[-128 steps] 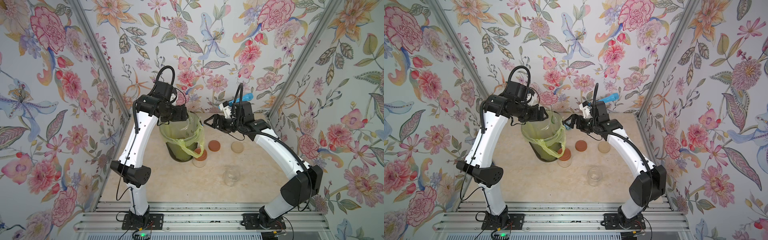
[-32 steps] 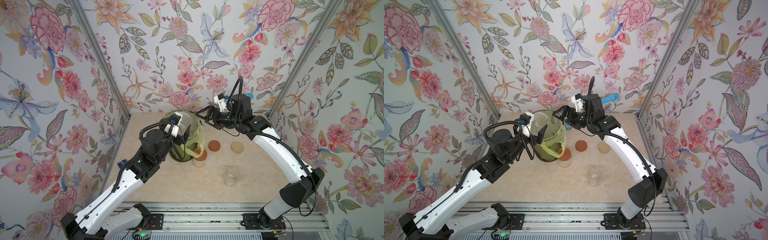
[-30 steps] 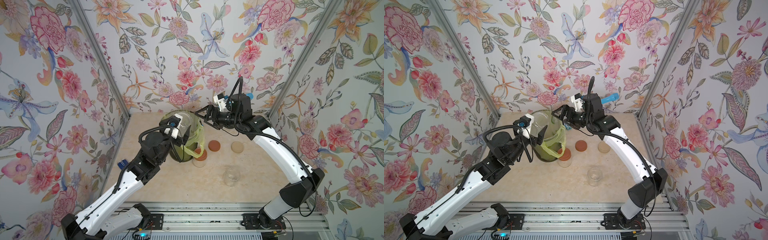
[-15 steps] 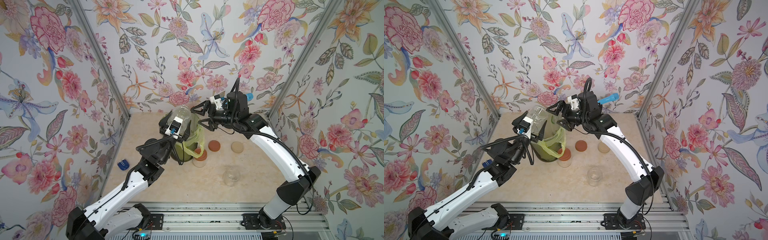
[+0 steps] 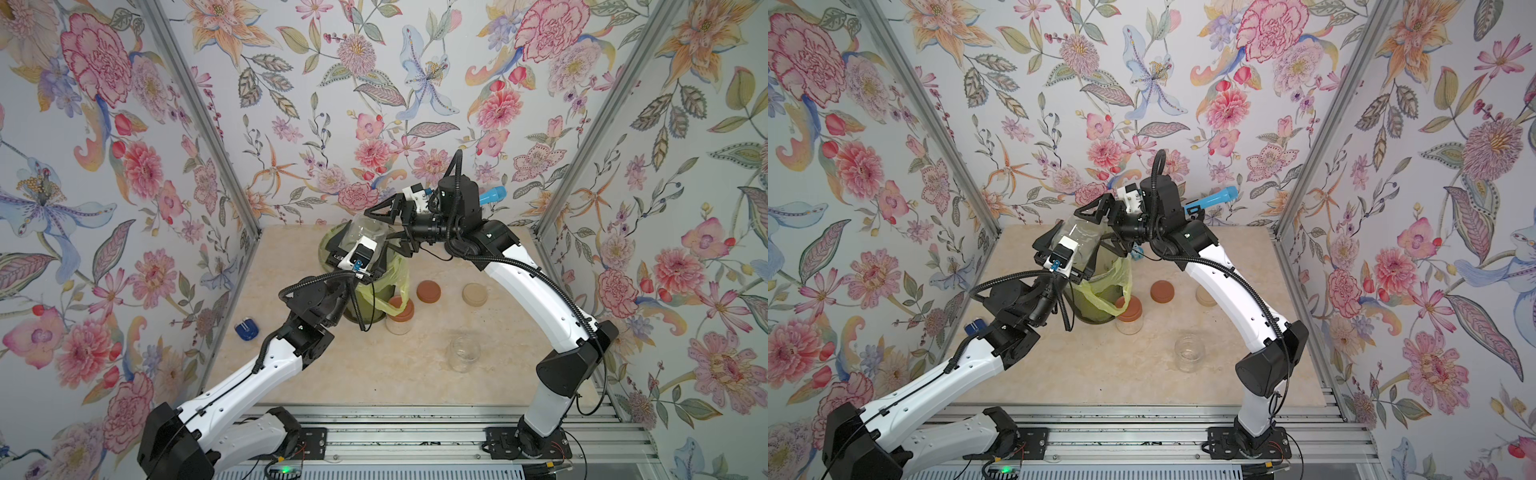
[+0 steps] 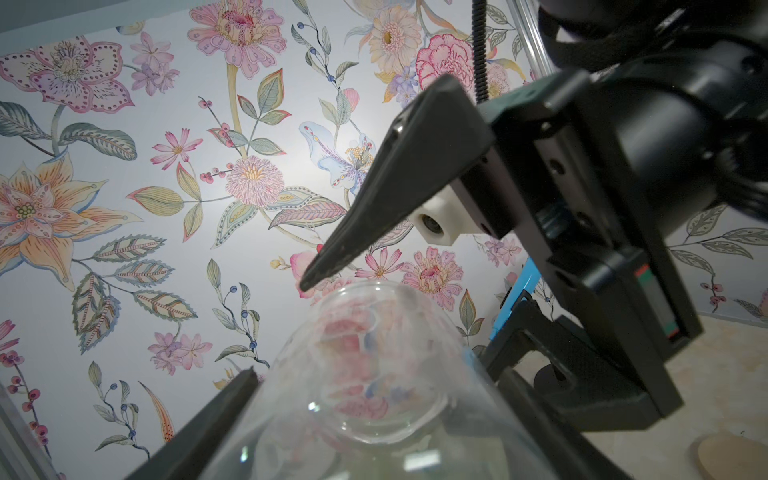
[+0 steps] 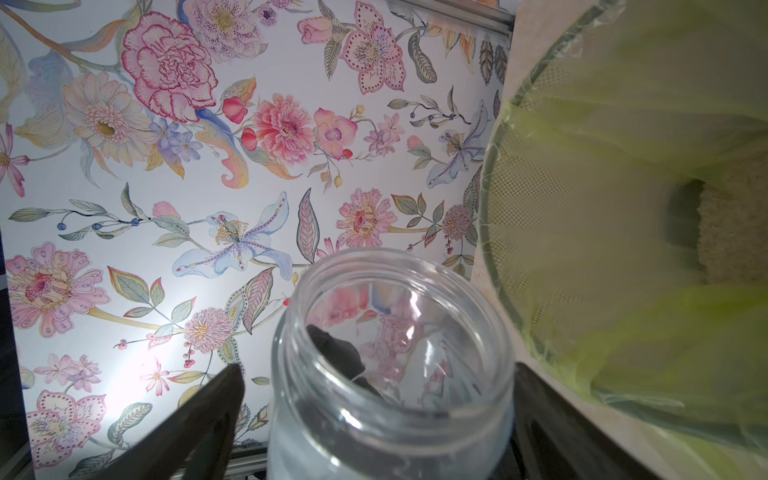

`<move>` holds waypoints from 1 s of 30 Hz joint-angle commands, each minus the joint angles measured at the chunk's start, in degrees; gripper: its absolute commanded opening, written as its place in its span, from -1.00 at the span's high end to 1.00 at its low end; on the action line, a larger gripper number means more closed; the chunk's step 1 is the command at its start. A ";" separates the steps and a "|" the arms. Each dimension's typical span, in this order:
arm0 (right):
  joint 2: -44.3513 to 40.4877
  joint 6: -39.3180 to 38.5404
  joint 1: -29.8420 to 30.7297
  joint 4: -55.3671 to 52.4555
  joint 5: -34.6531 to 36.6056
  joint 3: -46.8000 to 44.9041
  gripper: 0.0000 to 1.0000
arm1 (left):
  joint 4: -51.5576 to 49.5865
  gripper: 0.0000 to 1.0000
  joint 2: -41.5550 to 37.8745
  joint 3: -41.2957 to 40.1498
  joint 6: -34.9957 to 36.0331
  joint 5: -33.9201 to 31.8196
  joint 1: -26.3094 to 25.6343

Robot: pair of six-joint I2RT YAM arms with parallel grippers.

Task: Empty moldy rice from jars
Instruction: Place the jar at the center of the board.

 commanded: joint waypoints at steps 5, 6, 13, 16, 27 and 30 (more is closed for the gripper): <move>2.60 1.48 0.50 1.17 -3.14 3.57 -0.93 | 5.18 1.00 1.95 2.27 5.03 0.26 -2.68; 2.60 1.37 0.51 1.13 -3.31 3.49 -0.90 | 5.24 1.00 2.08 2.36 5.06 0.15 -2.68; 2.53 0.31 0.52 1.17 -4.20 3.05 -0.50 | 5.12 1.00 2.86 2.74 5.49 0.25 -3.00; 2.67 -0.17 0.53 1.17 -4.37 3.32 -0.07 | 4.95 1.00 2.96 2.95 5.61 0.19 -3.11; 2.43 -2.59 0.40 1.17 -3.06 3.70 1.00 | 5.88 -0.99 1.84 1.73 3.58 -2.08 -3.21; 2.54 -3.11 0.06 1.15 -2.51 3.89 1.00 | 4.94 -0.99 1.06 1.54 3.08 -2.19 -3.21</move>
